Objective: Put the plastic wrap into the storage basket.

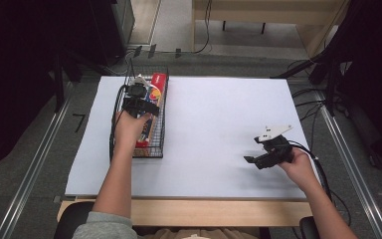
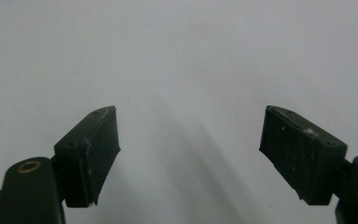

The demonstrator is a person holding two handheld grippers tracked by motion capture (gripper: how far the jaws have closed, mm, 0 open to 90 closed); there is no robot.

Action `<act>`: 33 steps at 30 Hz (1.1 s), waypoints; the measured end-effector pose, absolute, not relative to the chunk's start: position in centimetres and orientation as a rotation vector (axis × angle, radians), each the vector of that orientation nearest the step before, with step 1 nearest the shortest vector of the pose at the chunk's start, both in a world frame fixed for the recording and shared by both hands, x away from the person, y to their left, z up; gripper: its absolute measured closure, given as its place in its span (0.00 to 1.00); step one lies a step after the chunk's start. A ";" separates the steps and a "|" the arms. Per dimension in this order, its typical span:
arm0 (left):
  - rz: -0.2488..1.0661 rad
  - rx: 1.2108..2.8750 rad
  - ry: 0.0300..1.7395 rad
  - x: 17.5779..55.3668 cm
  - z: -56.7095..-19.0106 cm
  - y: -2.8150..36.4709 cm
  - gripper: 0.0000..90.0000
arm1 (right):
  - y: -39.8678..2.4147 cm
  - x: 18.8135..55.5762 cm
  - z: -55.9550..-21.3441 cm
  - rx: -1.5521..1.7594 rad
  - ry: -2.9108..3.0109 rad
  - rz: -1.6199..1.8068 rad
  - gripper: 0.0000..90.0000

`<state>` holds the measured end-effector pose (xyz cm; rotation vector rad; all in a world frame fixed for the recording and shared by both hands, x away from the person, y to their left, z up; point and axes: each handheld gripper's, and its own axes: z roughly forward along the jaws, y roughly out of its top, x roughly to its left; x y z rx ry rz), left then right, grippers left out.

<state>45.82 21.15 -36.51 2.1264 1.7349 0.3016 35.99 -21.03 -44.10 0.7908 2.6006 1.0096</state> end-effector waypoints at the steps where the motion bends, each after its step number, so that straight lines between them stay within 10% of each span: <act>1: 0.288 2.145 1.715 45.6 -36.4 21.1 0.36 | -21.0 36.0 -44.1 0.797 2.602 1.009 0.22; 33: 0.141 2.299 1.005 36.4 -36.5 15.9 0.28 | -20.2 35.7 -44.1 0.824 2.675 1.057 0.22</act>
